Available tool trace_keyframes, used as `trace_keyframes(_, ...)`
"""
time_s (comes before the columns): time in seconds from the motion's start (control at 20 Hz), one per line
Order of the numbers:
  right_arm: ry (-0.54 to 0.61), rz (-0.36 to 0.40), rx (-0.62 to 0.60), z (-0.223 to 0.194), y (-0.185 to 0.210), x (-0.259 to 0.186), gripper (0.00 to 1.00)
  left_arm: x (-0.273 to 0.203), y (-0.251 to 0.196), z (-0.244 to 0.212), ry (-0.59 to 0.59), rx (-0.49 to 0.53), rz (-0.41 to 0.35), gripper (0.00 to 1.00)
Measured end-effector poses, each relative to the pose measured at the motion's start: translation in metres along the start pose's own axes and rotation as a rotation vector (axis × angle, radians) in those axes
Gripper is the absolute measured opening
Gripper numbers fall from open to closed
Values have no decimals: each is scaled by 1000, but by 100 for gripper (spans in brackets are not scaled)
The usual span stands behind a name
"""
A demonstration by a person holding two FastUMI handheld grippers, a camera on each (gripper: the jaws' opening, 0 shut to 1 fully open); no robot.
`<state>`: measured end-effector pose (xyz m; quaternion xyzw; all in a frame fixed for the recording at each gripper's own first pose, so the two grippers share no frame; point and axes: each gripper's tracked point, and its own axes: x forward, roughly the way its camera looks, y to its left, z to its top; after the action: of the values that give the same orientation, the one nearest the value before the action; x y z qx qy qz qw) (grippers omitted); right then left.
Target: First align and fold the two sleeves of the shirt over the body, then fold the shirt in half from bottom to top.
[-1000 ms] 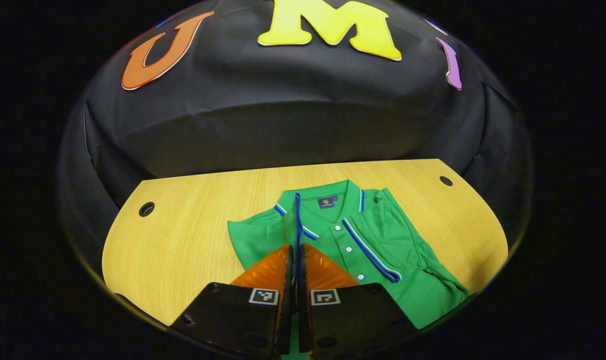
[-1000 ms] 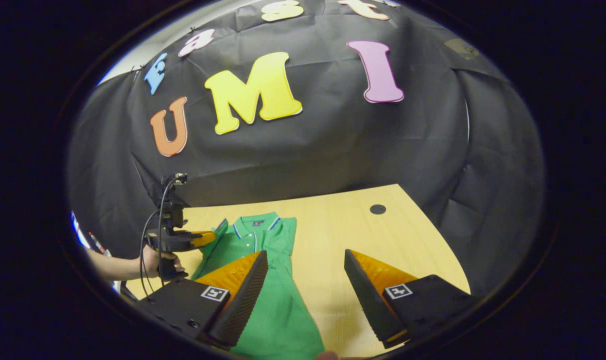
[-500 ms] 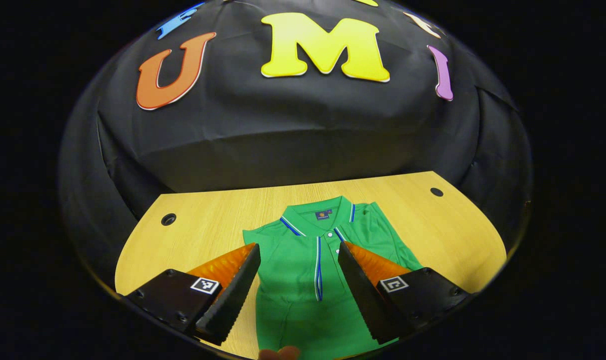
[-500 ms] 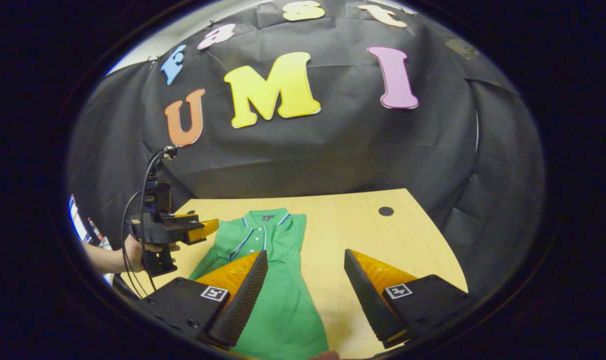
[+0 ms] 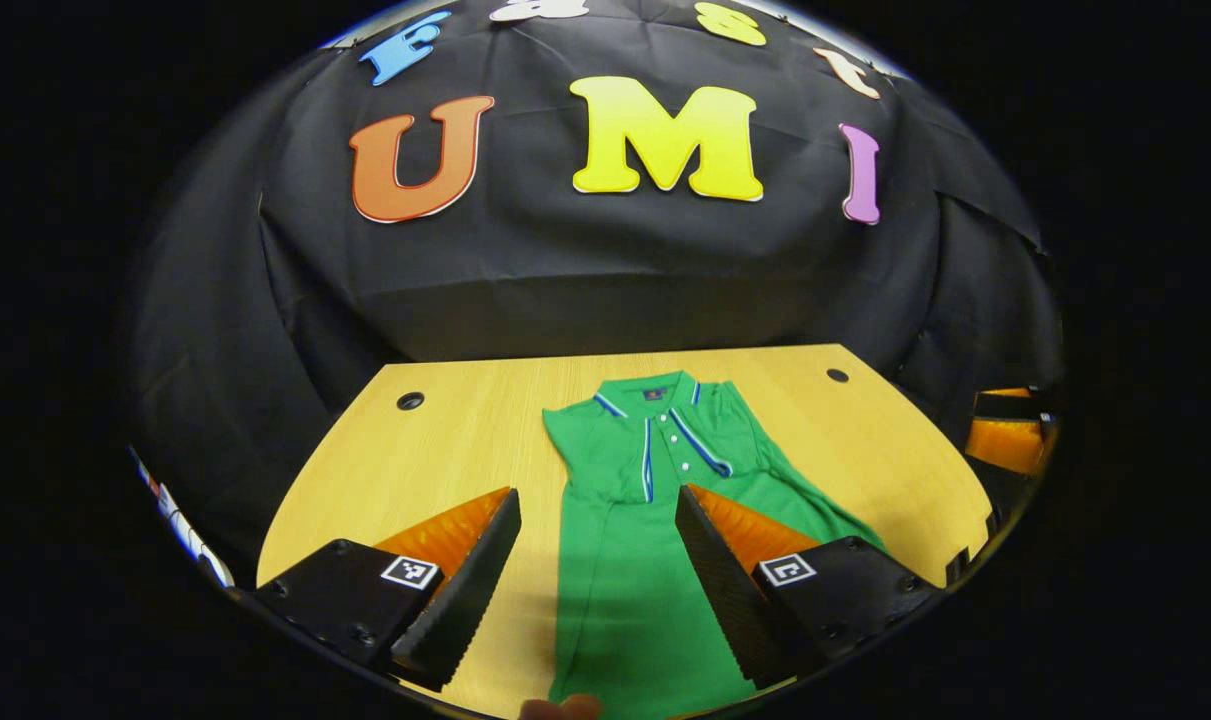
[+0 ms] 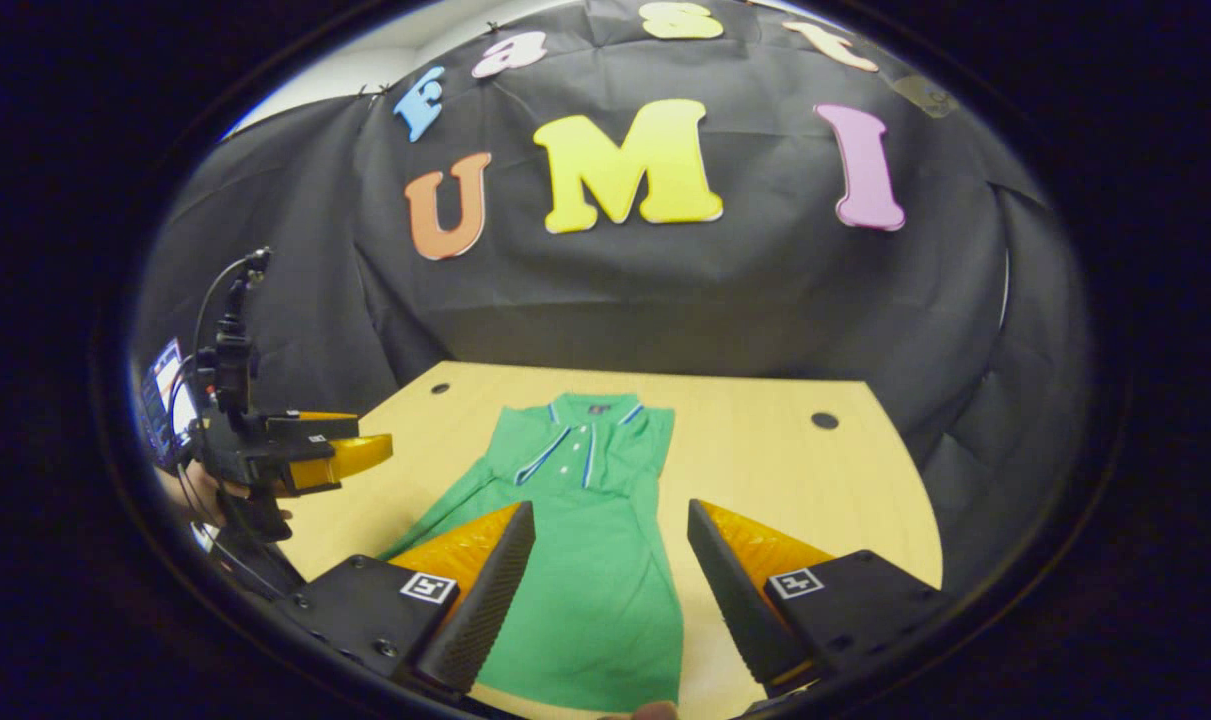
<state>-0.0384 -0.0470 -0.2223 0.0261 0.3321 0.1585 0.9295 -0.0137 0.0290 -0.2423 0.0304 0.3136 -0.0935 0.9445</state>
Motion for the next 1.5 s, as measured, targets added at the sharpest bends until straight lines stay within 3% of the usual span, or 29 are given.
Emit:
trace_keyframes(0.15,136,-9,-30,-59,-16,-11,92,-32,5,-60,108,-14,-48,100)
trace_keyframes(0.2,188,-21,-43,-80,-22,-15,97,-40,8,-84,154,-17,-56,100)
trace_keyframes(0.3,301,-30,-97,-122,-27,-22,97,-55,5,-134,278,-22,-113,100)
trace_keyframes(0.5,457,-24,-73,-188,-25,-38,97,-88,5,-201,454,-17,-143,100)
trace_keyframes(0.7,526,-58,-92,-216,-38,-41,97,-79,-11,-220,535,-28,-170,100)
trace_keyframes(1.0,562,-66,-108,-231,-41,-22,100,-74,-18,-242,562,2,-163,100)
trace_keyframes(1.3,592,-77,-155,-240,-42,-17,97,-65,-19,-242,556,67,-116,100)
trace_keyframes(1.4,599,-76,-161,-240,-42,-17,94,-65,-19,-242,557,54,-104,100)
trace_keyframes(1.5,609,-80,-153,-239,-41,-17,97,-66,-21,-243,552,35,-87,100)
